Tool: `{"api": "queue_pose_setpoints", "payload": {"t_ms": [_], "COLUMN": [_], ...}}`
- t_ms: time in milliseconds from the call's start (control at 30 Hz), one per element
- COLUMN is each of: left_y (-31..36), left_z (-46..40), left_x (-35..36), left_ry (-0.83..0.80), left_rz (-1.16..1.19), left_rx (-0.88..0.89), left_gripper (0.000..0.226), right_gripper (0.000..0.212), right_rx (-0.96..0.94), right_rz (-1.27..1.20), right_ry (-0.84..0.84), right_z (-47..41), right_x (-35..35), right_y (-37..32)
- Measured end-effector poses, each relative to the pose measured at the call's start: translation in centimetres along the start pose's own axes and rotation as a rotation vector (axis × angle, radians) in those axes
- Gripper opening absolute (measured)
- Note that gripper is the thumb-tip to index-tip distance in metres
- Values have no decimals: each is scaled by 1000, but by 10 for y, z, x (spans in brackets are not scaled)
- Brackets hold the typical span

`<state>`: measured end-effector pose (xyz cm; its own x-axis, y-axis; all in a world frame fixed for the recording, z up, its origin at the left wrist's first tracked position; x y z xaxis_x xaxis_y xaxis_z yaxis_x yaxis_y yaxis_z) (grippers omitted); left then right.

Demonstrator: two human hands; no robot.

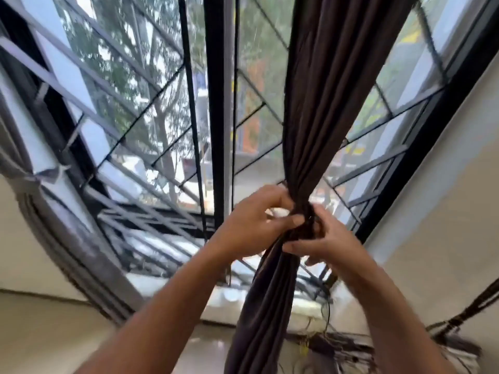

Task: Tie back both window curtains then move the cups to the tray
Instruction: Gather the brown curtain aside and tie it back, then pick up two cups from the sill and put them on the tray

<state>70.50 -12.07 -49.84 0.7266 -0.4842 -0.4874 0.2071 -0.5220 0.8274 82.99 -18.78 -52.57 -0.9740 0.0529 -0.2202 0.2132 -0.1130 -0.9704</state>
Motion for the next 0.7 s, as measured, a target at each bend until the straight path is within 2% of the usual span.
{"api": "queue_pose_setpoints", "payload": {"t_ms": [33,100,133,200,267,300,400,467,500,533,567,633,667,700], "left_y": [5,13,12,-9,-45,-65,-123,-159,-177,-194,-214,-254,-275,-292], "left_z": [-4,-8,-7,-1,15,25,58,77,85,93,101,113,117,120], "left_x": [3,5,3,-6,-11,-8,11,28,37,44,53,73,84,95], "left_ry": [-28,-87,-108,-108,-101,-106,-141,-142,-139,-129,-111,-78,-68,-59], "left_rz": [-40,-130,-147,-117,-102,-119,-135,-134,-135,-136,-131,-142,-169,-195], "left_rx": [32,90,87,-19,-175,-247,-454,-556,-604,-652,-704,-791,-824,-853], "left_gripper": [18,15,15,17,19,22,24,25,24,23,23,20,16,12], "right_gripper": [54,32,27,30,47,54,48,38,42,53,72,106,117,108], "right_rx": [0,-11,5,86,228,267,292,286,292,393,447,632,742,705], "right_rz": [80,257,345,466,536,515,346,209,72,-113,-366,-669,-721,-754], "right_ry": [31,238,356,558,739,776,783,746,752,737,653,447,400,398], "right_z": [-6,-10,-7,7,27,33,40,37,36,39,38,32,35,26], "right_x": [-7,-35,-53,-93,-132,-146,-156,-138,-128,-113,-94,-49,-37,-20], "right_y": [4,10,15,28,47,59,92,120,139,171,212,294,320,388]}}
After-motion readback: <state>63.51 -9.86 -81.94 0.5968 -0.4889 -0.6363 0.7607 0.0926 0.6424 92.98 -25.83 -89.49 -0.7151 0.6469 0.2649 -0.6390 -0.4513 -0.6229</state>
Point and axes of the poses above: each hand's wrist, its own z-axis away from the middle knuckle, its own x-axis out of the palm, y = z × x, the point moved 9 cm from there along -z, towards the middle knuckle, and after that the axes turned 4 degrees about -y, right-handed, at the moved point
